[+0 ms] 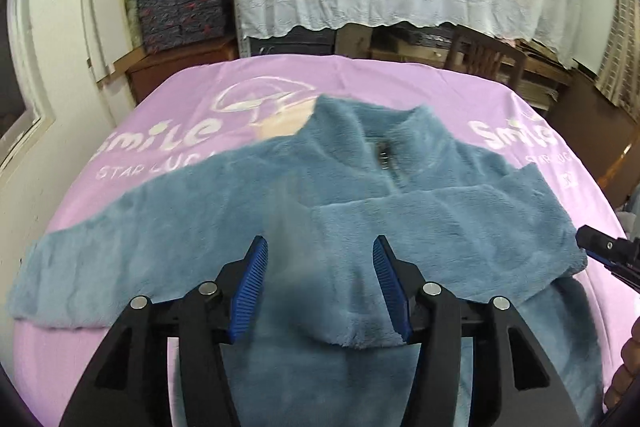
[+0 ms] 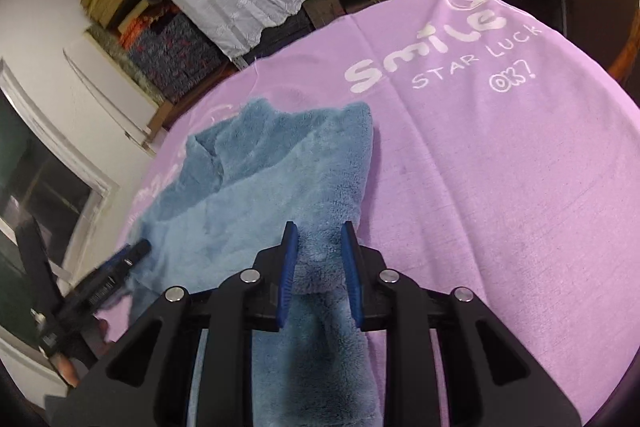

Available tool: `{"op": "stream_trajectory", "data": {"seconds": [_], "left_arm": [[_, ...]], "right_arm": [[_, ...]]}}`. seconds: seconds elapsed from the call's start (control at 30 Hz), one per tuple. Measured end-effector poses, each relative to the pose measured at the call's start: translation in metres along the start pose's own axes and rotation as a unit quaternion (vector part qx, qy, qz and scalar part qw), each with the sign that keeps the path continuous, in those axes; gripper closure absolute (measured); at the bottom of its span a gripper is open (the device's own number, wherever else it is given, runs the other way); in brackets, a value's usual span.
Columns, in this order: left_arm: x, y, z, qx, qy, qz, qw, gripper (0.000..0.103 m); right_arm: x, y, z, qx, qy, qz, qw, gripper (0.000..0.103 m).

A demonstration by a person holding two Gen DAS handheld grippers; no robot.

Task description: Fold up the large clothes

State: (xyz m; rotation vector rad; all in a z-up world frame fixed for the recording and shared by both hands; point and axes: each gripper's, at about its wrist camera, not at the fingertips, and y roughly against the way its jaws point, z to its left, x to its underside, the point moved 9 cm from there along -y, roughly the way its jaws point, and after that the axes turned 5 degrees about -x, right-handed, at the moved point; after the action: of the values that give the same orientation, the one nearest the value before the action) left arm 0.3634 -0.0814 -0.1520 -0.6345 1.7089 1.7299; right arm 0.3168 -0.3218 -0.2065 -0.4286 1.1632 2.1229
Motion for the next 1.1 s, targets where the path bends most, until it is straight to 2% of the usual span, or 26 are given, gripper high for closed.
{"op": "stream_trajectory", "data": {"seconds": [0.13,0.17,0.2,0.3,0.43,0.53,0.63,0.7,0.77,0.83,0.87,0.97,1.1], "left_arm": [[0.002,-0.012,0.031,0.012,0.063,0.029,0.9975,0.05],[0.005,-0.015,0.037,0.009,0.071,0.037,0.9967,0.052],[0.007,-0.02,0.043,0.003,0.078,0.046,0.9959,0.058],[0.012,-0.027,0.052,-0.012,0.078,0.061,0.995,0.067],[0.01,-0.021,0.055,-0.027,0.073,0.052,0.9956,0.07],[-0.005,0.0,0.043,-0.007,0.064,0.021,0.9977,0.072],[-0.016,0.006,0.018,0.035,0.042,0.02,0.9983,0.064],[-0.018,-0.004,0.008,0.031,0.032,0.025,0.9987,0.059],[-0.015,-0.019,0.004,0.027,0.027,0.037,0.9986,0.059],[-0.001,-0.043,0.006,0.02,0.029,0.067,0.9971,0.059],[0.007,-0.055,0.008,0.026,0.034,0.085,0.9954,0.059],[0.003,-0.052,0.006,0.033,0.033,0.076,0.996,0.055],[0.004,-0.045,0.009,0.029,0.031,0.072,0.9965,0.055]], "right_arm": [[0.006,-0.014,-0.023,0.046,-0.011,0.032,0.998,0.081],[0.006,-0.013,-0.026,0.046,-0.014,0.033,0.998,0.078],[0.007,-0.013,-0.029,0.046,-0.022,0.036,0.998,0.072],[0.007,-0.011,-0.034,0.028,-0.042,0.035,0.998,0.072],[-0.016,0.016,-0.025,0.021,-0.036,-0.031,0.999,0.073],[-0.036,0.01,-0.009,0.011,-0.031,-0.03,0.999,0.074],[-0.051,-0.016,0.007,0.013,-0.021,-0.01,1.0,0.074],[-0.055,-0.034,0.009,0.023,-0.02,-0.002,1.0,0.074],[-0.052,-0.053,0.002,0.041,-0.02,0.008,0.999,0.074],[-0.041,-0.073,-0.013,0.055,-0.025,0.034,0.998,0.077],[-0.043,-0.072,-0.012,0.051,-0.016,0.024,0.998,0.077],[-0.043,-0.072,-0.012,0.046,-0.016,0.032,0.998,0.076],[-0.041,-0.052,0.0,0.046,-0.002,0.019,0.999,0.073]]}}
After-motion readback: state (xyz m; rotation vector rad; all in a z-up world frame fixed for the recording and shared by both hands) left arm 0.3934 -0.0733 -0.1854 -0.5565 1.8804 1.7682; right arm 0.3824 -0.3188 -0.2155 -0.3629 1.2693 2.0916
